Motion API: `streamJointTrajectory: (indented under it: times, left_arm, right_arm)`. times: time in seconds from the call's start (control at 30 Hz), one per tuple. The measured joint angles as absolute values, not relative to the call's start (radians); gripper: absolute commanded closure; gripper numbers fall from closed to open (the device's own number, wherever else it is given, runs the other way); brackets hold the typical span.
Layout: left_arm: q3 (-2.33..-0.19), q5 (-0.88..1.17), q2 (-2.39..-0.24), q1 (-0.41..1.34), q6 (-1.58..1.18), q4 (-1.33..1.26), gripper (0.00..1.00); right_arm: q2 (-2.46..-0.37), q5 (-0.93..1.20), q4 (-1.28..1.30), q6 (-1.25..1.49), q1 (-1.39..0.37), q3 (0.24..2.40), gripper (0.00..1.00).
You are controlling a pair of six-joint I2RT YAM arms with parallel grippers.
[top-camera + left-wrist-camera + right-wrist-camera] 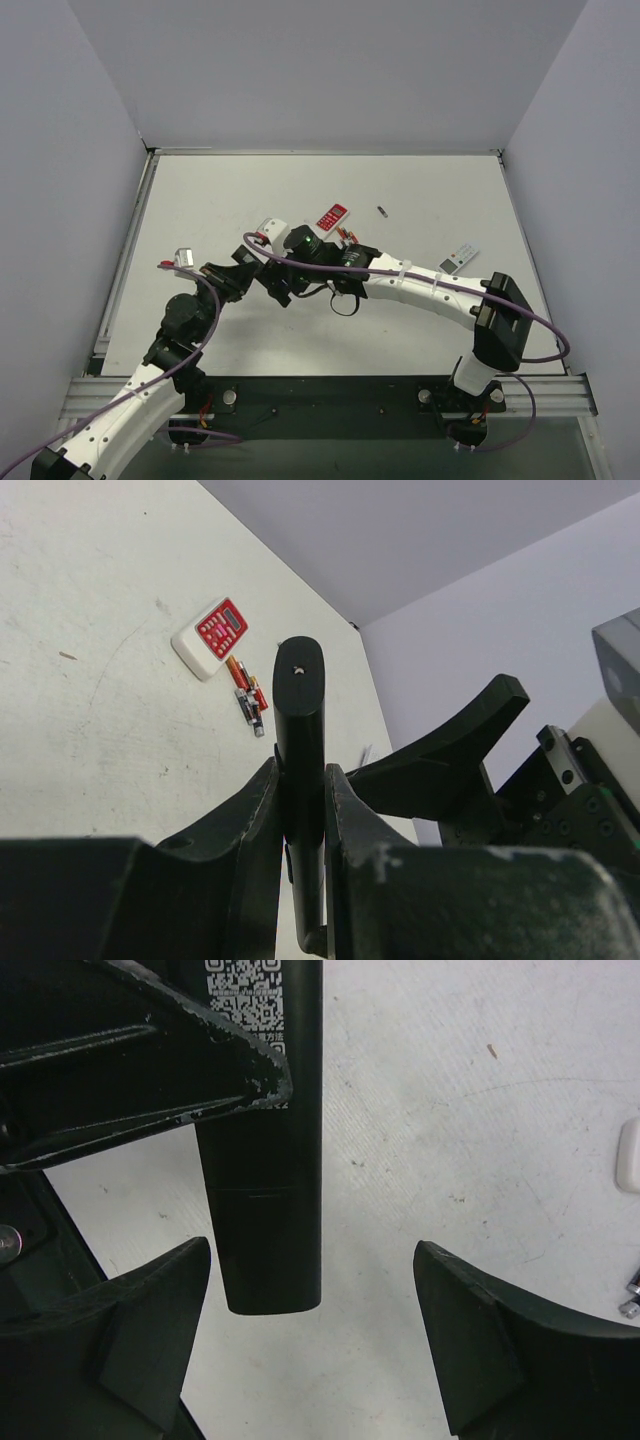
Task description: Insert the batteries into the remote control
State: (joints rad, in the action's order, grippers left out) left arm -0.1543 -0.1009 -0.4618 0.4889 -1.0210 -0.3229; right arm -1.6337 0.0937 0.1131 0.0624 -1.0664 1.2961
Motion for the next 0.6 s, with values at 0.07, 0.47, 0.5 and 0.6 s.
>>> streamJointTrajectory:
  times: [0.07,0.47,0.5,0.6]
  left_arm:
    - [-0.154,-0.102,-0.457,0.489,-1.028,-0.323,1.0]
    - [-0.154,-0.112,-0.447,0.489,-1.042,-0.301,1.0]
    - [-0.154,-0.113,-0.447,0.489,-1.043,-0.298,1.0]
    - [-0.154,-0.116,-0.447,0.489,-1.043,-0.294,1.0]
  right_arm:
    - [-1.648,0.1,0.118,0.063,-1.071,1.301,0.26]
    - [-1.694,0.105,0.125,0.064,-1.09,1.328,0.39]
    - [-1.694,0.104,0.125,0.065,-1.091,1.33,0.4]
    - [-1.694,0.104,0.125,0.066,-1.094,1.33,0.43]
